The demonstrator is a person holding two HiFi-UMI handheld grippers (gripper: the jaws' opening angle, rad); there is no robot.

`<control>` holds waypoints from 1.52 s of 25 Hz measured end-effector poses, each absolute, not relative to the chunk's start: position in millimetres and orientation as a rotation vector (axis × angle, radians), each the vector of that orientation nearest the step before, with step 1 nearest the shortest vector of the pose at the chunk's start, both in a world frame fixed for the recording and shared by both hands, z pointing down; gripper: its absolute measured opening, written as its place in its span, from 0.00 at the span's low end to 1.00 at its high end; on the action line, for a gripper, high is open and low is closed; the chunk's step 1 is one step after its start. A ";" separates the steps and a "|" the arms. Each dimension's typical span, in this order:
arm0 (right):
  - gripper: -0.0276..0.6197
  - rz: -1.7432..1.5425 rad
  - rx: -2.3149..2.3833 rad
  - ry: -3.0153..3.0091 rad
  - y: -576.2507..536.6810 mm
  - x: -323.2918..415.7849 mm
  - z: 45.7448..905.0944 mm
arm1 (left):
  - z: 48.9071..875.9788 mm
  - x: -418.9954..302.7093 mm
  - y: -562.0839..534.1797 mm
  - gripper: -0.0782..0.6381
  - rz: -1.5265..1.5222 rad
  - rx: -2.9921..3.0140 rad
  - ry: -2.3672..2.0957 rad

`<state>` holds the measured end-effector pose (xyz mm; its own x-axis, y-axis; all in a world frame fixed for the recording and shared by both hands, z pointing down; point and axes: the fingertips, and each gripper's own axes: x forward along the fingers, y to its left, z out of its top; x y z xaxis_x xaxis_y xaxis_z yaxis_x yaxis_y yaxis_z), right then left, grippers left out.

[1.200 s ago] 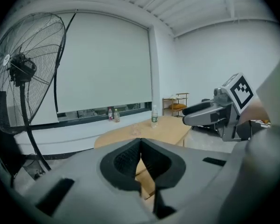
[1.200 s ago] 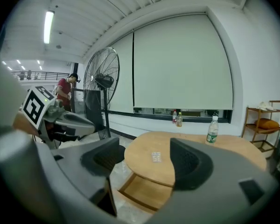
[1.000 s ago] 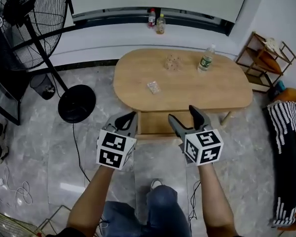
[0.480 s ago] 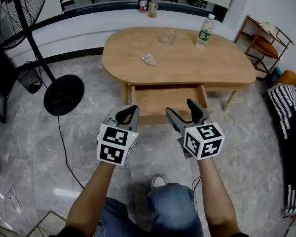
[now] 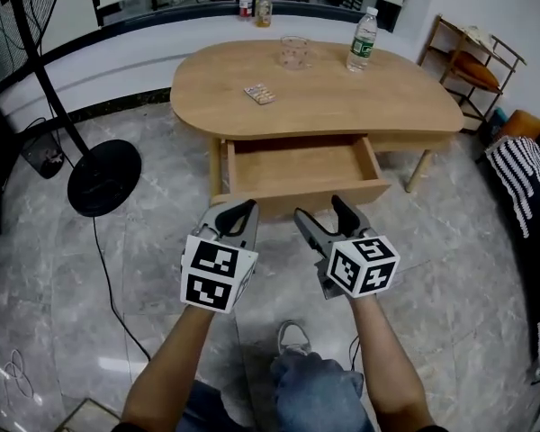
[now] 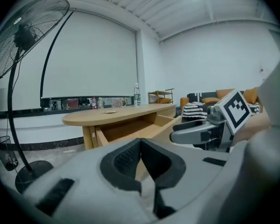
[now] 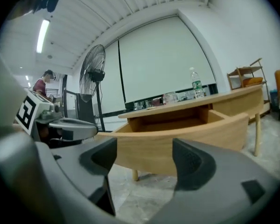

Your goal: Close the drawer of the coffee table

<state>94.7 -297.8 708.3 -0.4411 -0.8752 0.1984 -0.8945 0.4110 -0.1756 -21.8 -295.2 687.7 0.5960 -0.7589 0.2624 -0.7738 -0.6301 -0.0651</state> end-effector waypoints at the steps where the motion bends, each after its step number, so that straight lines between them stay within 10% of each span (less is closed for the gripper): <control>1: 0.60 0.418 1.627 -2.580 -298.3 95.6 715.0 | 689.3 -20.7 -294.9 0.12 0.407 2.757 -1.323; 38: 0.76 1.575 1.836 -2.915 -345.6 112.1 765.4 | 717.5 -41.4 -303.0 0.12 0.472 2.687 -1.427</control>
